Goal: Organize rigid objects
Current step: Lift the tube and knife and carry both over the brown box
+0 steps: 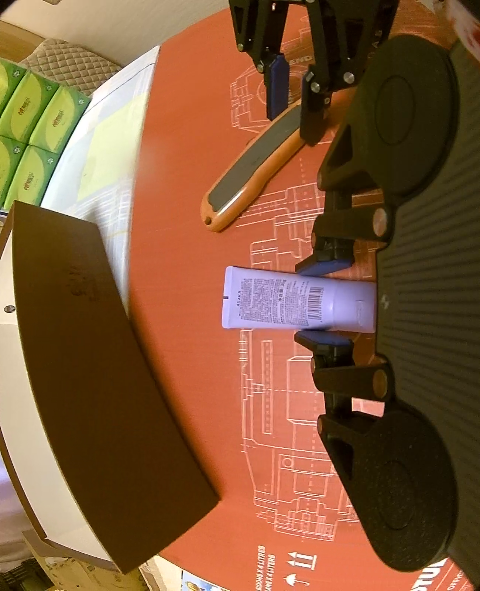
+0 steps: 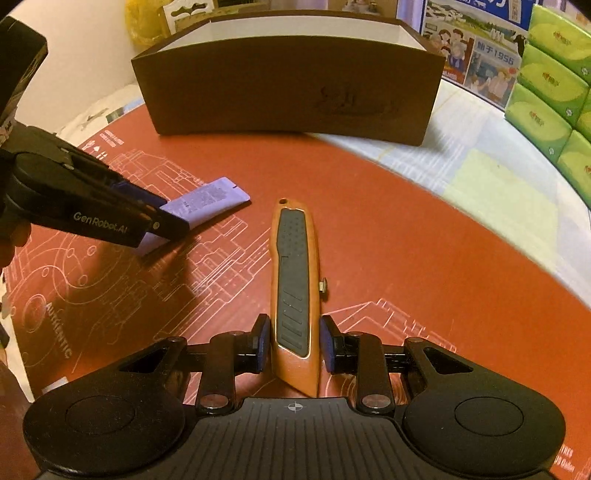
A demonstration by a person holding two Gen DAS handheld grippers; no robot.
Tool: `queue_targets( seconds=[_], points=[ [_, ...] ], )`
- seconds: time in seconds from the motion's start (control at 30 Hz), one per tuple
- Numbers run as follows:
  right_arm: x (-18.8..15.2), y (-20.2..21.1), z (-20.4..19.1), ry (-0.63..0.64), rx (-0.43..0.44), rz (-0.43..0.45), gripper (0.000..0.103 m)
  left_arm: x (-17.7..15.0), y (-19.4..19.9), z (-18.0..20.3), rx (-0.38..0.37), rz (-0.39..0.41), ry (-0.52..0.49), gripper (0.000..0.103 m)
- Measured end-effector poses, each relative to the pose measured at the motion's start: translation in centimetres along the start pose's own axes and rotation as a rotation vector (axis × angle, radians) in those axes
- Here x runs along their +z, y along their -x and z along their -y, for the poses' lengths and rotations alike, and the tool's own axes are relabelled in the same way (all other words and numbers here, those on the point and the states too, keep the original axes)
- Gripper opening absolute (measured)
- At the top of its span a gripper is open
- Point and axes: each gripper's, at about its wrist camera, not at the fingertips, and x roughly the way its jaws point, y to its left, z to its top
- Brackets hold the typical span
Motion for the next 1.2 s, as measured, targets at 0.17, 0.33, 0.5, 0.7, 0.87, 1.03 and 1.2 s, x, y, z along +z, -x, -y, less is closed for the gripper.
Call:
queue_targets(
  seconds=[0.17,0.33,0.5,0.7,0.87,1.03,1.2],
  points=[
    [0.1,-0.5,0.7,-0.035,-0.029,0.006,0.035,0.1,-0.6,0.1,-0.001,-0.031,0.022,0.028],
    [0.5,-0.9,0.8,-0.074,-0.056,0.032,0.043,0.3,-0.9,0.6,0.021,-0.022,0.005,0.028],
    [1.0,-1.6,0.2,-0.059,-0.046,0.035,0.043,0.5,-1.1,0.7,0.03,-0.02,-0.001,0.028],
    [0.8,-2.0,-0.4,-0.053,-0.069,0.047,0.035,0.1,-0.9,0.8,0.038,-0.011,-0.018,0.029],
    [0.8,-1.9,-0.3,-0.052,-0.076,0.045,0.03,-0.1,-0.8,0.9,0.036,-0.007,-0.033,0.028],
    [0.8,-1.8,-0.5,-0.061,-0.081,0.045,0.03,-0.3,-0.6,0.9,0.029,-0.005,-0.037,0.028],
    [0.8,-1.6,-0.1,-0.104,-0.056,0.043,0.029,-0.6,-0.4,0.5,0.022,-0.005,-0.029,0.028]
  ],
)
